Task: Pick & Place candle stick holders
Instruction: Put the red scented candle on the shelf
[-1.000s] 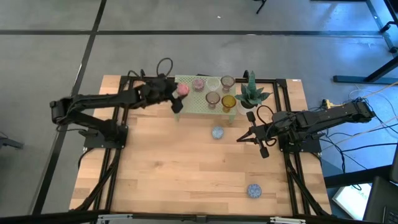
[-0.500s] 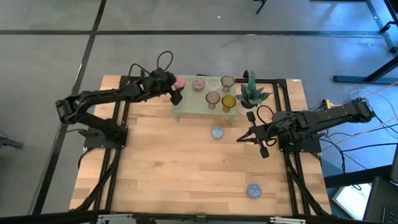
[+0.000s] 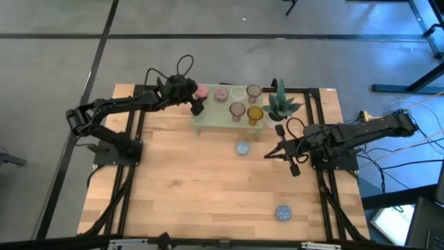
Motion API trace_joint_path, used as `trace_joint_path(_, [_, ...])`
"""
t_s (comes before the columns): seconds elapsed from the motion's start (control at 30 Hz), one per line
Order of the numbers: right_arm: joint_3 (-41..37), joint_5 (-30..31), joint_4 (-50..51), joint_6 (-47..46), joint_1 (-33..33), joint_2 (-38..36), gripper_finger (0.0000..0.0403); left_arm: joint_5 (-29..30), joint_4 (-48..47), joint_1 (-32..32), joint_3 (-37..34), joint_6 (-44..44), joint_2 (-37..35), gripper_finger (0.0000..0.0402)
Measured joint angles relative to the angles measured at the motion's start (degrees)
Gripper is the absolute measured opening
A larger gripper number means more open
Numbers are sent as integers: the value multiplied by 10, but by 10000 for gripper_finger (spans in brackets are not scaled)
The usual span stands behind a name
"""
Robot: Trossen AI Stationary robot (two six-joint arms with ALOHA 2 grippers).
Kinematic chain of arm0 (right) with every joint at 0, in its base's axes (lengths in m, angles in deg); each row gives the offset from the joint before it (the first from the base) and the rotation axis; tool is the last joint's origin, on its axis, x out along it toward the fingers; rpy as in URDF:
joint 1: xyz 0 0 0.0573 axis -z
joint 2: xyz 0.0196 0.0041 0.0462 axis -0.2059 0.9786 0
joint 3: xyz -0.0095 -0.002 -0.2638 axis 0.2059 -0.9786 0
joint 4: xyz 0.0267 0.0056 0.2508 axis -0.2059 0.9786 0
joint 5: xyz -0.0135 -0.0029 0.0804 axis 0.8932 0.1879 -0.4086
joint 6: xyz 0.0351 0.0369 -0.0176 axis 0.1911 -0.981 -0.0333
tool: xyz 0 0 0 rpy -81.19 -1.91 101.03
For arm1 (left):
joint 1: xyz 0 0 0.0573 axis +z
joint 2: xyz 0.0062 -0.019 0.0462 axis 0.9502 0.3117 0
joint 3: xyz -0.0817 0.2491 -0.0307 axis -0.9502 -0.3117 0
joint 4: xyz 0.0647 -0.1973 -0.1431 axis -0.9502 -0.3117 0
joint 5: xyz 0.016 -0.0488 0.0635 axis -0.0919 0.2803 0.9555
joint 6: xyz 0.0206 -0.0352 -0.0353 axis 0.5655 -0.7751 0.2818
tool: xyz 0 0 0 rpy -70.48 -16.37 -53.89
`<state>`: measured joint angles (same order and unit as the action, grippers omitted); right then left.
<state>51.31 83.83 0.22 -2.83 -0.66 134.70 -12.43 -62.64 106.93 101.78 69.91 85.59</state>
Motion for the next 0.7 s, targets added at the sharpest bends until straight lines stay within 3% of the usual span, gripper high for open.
trace_joint_path(0.13, [0,0,3,0,0,0,7,-28,0,0,0,20,0,312])
trace_joint_path(0.7, [0,0,3,0,0,0,7,-34,0,-2,0,16,0,318])
